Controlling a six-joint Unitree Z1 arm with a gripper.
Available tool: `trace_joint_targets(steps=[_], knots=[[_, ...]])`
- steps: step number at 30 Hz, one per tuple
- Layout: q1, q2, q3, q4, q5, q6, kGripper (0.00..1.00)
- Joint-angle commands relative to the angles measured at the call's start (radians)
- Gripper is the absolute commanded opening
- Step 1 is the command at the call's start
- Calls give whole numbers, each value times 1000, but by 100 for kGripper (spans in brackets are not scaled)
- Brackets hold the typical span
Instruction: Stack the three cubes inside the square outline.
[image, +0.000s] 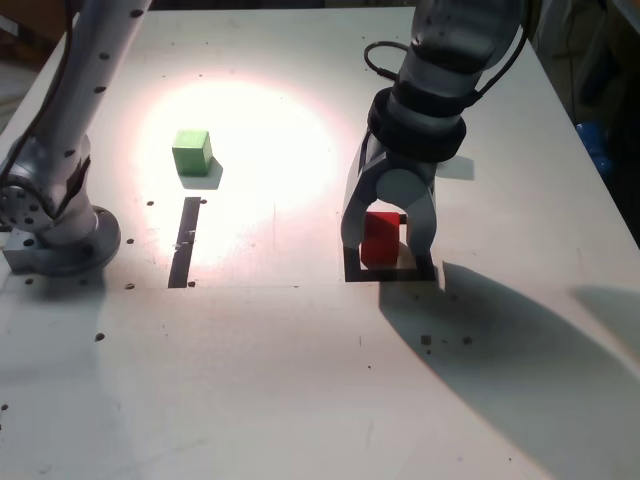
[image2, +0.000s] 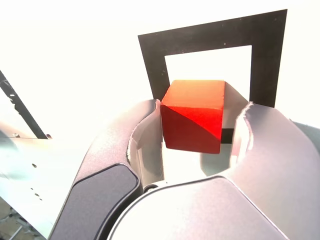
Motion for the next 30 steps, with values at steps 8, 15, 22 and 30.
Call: trace_joint_targets(steps=[8, 15, 22, 30], knots=[[23, -16, -13, 14, 30, 19, 100], [90, -31, -42, 51, 85, 101, 100], [201, -10, -97, 74, 157, 255, 99], [303, 73, -222, 115, 197, 417, 99]])
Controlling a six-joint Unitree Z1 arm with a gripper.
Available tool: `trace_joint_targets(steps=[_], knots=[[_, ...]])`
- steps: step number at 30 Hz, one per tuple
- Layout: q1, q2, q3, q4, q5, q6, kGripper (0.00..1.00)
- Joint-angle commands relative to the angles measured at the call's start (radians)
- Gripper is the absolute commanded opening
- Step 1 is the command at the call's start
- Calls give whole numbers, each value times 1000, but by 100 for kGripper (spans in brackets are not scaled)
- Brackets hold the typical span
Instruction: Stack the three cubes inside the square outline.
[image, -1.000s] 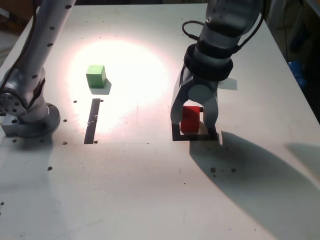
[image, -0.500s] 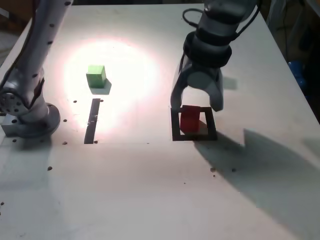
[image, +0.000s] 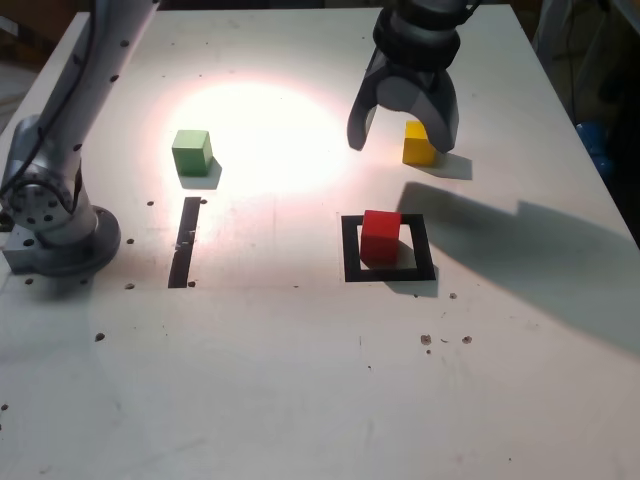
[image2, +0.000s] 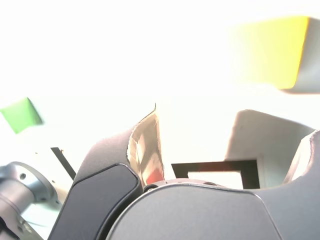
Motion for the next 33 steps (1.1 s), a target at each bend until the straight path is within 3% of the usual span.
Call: trace_joint_targets(steps=[1, 9, 14, 18, 22, 25, 33], knots=[[18, 26, -30, 14, 3, 22, 98], [53, 120, -169, 69, 12, 86, 94], [60, 176, -238, 100, 13, 101, 85], [62, 194, -258, 104, 17, 97, 68], [62, 198, -268, 102, 33, 89, 40], [62, 199, -273, 103, 40, 89, 30], [61, 203, -273, 106, 40, 88, 29]])
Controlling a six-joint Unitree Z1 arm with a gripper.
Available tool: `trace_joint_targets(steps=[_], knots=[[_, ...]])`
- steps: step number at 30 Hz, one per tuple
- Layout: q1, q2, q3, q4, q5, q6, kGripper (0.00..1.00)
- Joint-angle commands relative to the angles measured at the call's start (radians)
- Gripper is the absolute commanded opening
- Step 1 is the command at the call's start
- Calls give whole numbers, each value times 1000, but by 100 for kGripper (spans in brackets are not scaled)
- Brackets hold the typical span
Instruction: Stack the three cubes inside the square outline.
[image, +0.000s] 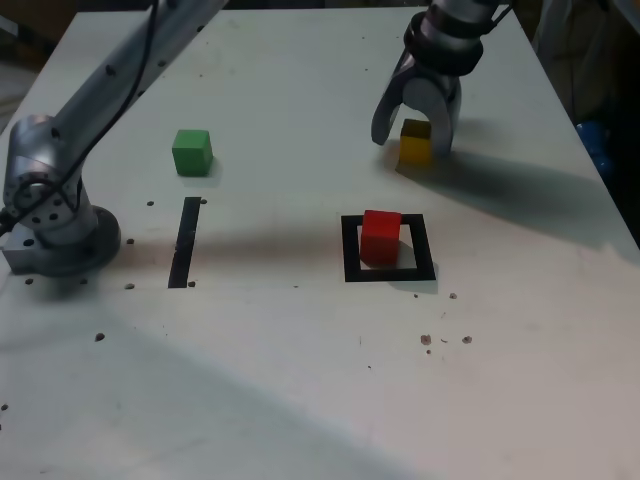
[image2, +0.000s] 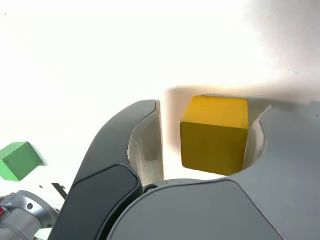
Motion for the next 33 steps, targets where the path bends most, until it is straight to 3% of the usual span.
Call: trace_joint_targets(steps=[1, 13, 21, 33], knots=[[1, 5, -3, 9, 0, -1, 29], [-10, -7, 4, 15, -1, -2, 29], [-61, -107, 78, 22, -6, -52, 29], [-226, -300, 228, 48, -82, -226, 29]])
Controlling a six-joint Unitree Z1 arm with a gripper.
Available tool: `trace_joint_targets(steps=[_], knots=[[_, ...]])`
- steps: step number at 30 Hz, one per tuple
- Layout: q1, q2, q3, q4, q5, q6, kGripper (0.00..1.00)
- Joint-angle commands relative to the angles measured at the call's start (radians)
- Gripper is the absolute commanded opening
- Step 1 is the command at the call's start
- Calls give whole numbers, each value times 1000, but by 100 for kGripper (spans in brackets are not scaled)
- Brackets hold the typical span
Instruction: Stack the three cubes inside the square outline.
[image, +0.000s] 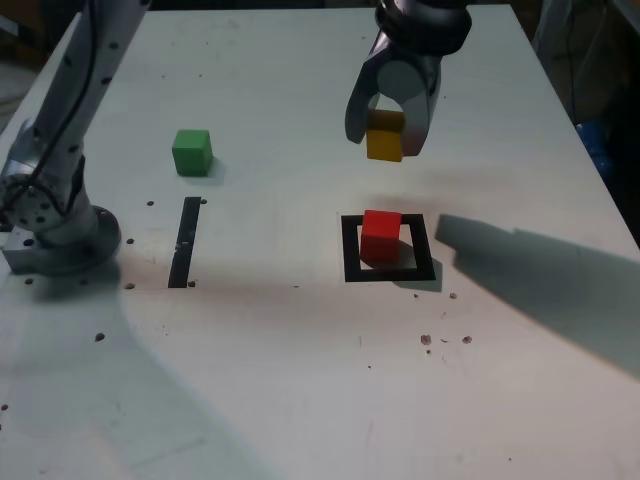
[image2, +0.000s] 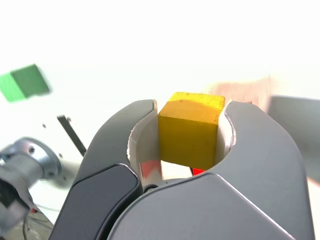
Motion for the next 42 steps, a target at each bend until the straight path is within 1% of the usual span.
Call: trace_joint_targets(steps=[1, 7, 12, 18, 24, 30, 36, 42], knots=[[-31, -32, 17, 18, -13, -31, 29], [-96, -98, 94, 22, -50, -123, 29], [-135, -130, 140, 21, -75, -177, 29], [-173, -135, 162, 15, -103, -234, 30], [-204, -107, 157, 0, -128, -278, 30], [-208, -68, 135, -8, -129, -278, 30], [-203, -20, 101, -12, -121, -262, 30], [-179, 2, 93, -17, -111, -242, 30]])
